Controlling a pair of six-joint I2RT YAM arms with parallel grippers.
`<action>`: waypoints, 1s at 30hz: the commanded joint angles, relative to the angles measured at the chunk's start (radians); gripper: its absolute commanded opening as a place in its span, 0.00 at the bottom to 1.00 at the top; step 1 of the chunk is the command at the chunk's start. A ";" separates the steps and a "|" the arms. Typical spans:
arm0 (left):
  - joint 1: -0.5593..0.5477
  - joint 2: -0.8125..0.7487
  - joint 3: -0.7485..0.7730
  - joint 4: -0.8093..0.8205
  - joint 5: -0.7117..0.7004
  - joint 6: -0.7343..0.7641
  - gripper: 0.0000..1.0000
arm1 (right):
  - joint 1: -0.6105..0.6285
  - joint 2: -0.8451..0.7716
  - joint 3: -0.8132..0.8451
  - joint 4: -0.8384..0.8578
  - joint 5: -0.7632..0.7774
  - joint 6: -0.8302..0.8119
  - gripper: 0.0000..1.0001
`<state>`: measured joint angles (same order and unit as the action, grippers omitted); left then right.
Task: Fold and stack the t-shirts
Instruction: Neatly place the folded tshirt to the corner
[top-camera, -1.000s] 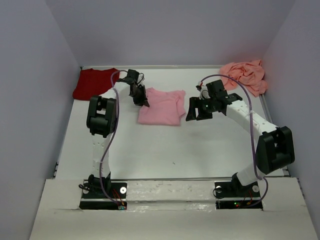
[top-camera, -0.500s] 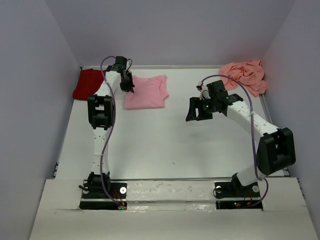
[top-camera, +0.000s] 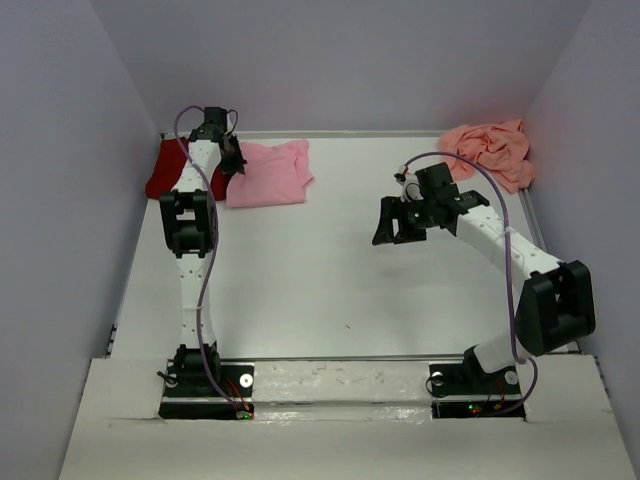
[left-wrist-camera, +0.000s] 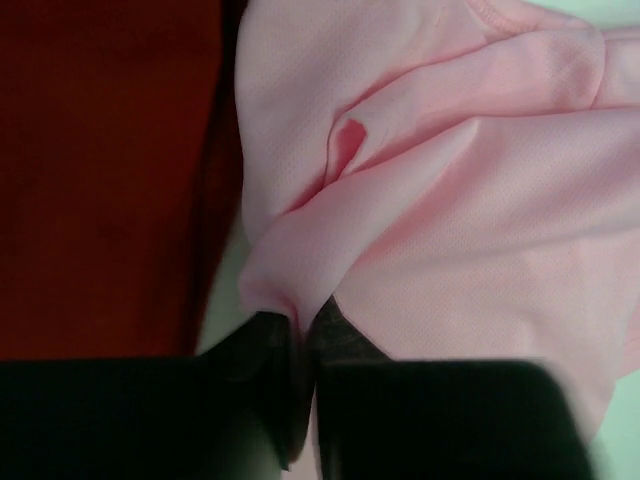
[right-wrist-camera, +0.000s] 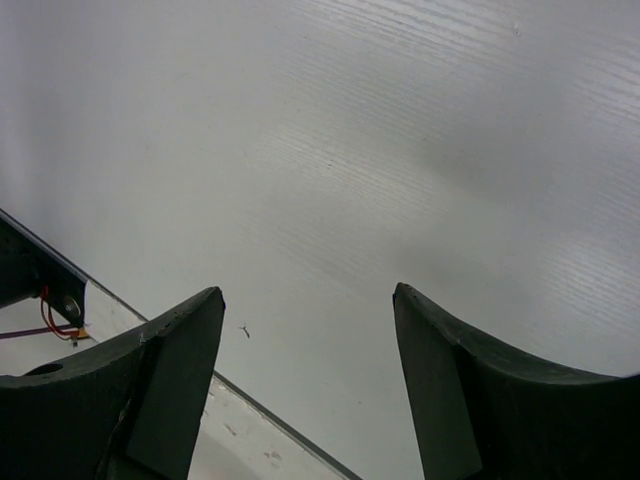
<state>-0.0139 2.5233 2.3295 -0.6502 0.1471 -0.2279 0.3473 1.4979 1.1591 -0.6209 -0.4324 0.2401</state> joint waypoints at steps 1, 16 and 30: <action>0.045 -0.009 0.071 0.072 0.029 -0.027 0.91 | 0.001 -0.044 -0.015 0.016 -0.020 0.005 0.74; -0.072 -0.466 -0.329 0.224 -0.123 0.032 0.99 | 0.001 -0.013 0.004 0.018 -0.019 -0.005 0.74; -0.311 -0.909 -0.933 0.248 -0.053 -0.045 0.99 | 0.001 0.012 0.021 0.033 -0.003 -0.012 0.74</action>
<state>-0.2939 1.6722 1.4975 -0.3809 0.0944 -0.2344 0.3473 1.5078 1.1435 -0.6205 -0.4450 0.2386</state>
